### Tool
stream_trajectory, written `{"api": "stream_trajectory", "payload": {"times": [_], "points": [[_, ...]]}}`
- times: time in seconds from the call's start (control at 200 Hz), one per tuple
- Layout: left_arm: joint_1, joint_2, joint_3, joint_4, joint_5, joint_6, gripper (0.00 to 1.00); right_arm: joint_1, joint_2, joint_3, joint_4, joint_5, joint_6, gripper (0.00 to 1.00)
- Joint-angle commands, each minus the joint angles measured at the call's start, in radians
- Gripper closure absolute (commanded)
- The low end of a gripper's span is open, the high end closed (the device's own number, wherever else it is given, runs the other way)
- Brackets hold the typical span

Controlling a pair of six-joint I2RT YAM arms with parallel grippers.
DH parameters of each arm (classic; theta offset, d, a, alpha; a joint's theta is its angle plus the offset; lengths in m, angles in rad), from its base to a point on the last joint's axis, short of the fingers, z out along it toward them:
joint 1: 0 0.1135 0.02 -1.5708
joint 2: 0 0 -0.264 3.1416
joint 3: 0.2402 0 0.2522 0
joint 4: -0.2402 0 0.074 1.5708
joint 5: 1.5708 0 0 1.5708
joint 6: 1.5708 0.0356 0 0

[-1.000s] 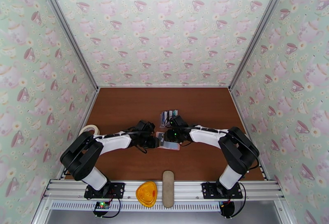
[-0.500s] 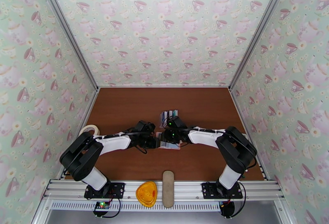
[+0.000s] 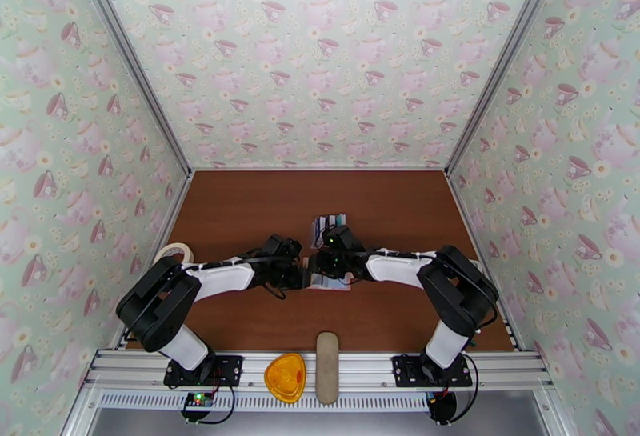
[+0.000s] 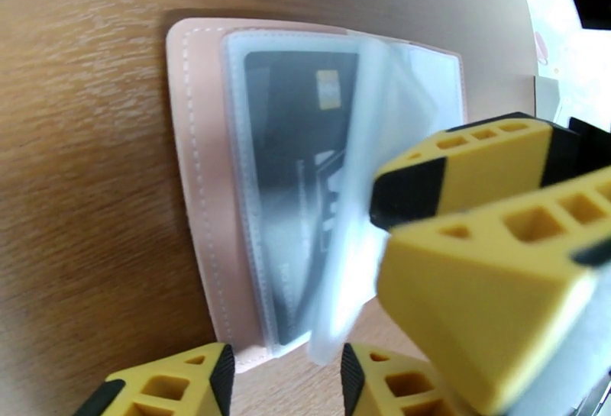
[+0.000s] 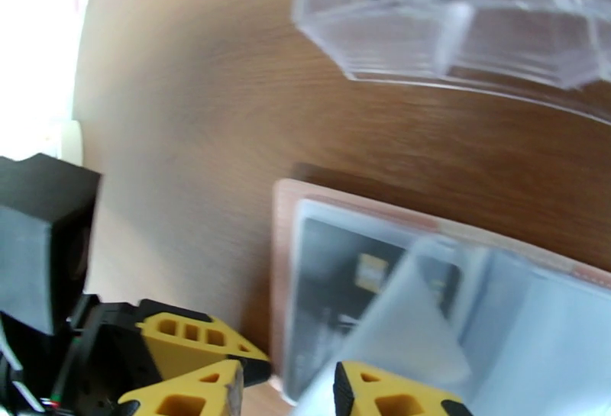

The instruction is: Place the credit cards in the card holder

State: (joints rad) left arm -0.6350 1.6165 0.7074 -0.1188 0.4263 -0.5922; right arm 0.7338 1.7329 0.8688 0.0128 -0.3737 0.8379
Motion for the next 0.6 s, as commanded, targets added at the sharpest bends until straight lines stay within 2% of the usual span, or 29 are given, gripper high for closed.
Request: {"api": "stream_trajectory", "payload": {"times": [0.0,0.421,0.596], "points": [[0.004,0.043,-0.001,-0.06,-0.055,0.017,0.59,0.004,-0.035,0.001,0.022,-0.036,0.013,0.62],[0.005,0.026,0.008,-0.057,-0.051,0.011,0.69,-0.057,-0.225,0.013,-0.103,-0.011,-0.045,0.57],[0.008,0.024,0.022,-0.061,-0.049,0.013,0.84,-0.07,-0.226,-0.017,-0.122,-0.002,-0.059,0.59]]}}
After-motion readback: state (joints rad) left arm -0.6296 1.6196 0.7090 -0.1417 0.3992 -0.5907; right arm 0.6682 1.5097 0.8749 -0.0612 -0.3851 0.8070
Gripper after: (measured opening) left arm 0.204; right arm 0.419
